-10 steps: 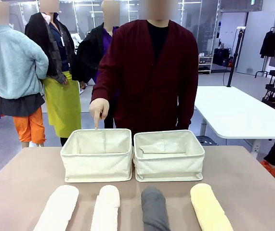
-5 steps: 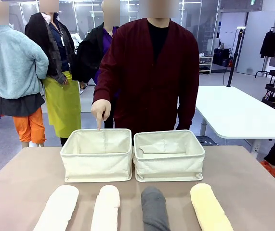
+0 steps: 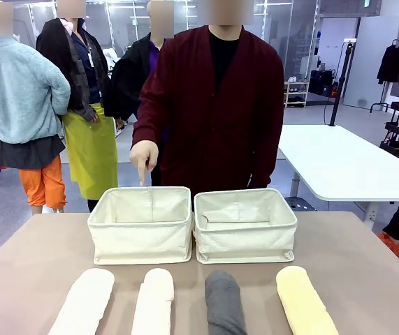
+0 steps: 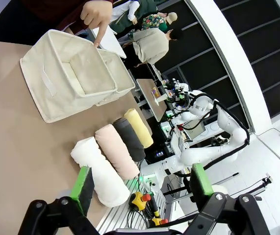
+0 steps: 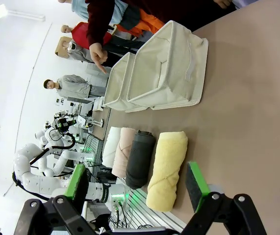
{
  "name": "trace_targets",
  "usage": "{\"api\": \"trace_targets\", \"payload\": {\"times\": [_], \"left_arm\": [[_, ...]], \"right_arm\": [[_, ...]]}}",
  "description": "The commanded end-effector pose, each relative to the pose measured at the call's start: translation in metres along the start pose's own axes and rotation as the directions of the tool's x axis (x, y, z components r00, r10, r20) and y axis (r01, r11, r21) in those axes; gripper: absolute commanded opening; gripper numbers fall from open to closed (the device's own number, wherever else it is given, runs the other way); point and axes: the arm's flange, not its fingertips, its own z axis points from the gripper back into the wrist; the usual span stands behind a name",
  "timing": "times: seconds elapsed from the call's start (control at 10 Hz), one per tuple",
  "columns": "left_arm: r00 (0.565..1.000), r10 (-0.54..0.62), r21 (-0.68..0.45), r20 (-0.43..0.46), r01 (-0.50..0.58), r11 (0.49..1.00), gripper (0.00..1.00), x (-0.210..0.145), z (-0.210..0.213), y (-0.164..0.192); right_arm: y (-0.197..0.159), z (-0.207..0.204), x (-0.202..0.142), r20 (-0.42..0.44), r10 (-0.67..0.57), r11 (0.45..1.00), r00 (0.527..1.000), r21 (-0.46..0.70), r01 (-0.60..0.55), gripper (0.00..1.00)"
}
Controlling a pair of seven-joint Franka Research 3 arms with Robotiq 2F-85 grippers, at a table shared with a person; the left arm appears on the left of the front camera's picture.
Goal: Divide the towels into two baskets.
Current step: Pick up one hotel-folded towel and place it in the Fabric basket indicated by the person.
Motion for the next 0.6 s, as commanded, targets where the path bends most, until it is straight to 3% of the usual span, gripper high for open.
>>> {"api": "trace_targets", "payload": {"times": [0.0, 0.2, 0.5], "left_arm": [[1.0, 0.0, 0.0, 0.0, 0.0, 1.0, 1.0, 0.0, 0.0, 0.0], [0.993, -0.005, 0.044, -0.116, 0.01, 0.999, 1.0, 0.003, -0.033, -0.015], [0.953, 0.078, 0.24, -0.294, -0.006, 0.971, 1.0, 0.004, -0.098, -0.037]], "right_arm": [[0.003, 0.0, 0.001, -0.002, 0.007, 1.0, 1.0, 0.006, -0.007, 1.0], [0.003, 0.0, 0.001, -0.002, 0.007, 1.0, 1.0, 0.006, -0.007, 1.0], [0.003, 0.0, 0.001, -0.002, 0.007, 1.0, 1.0, 0.006, -0.007, 1.0]]}}
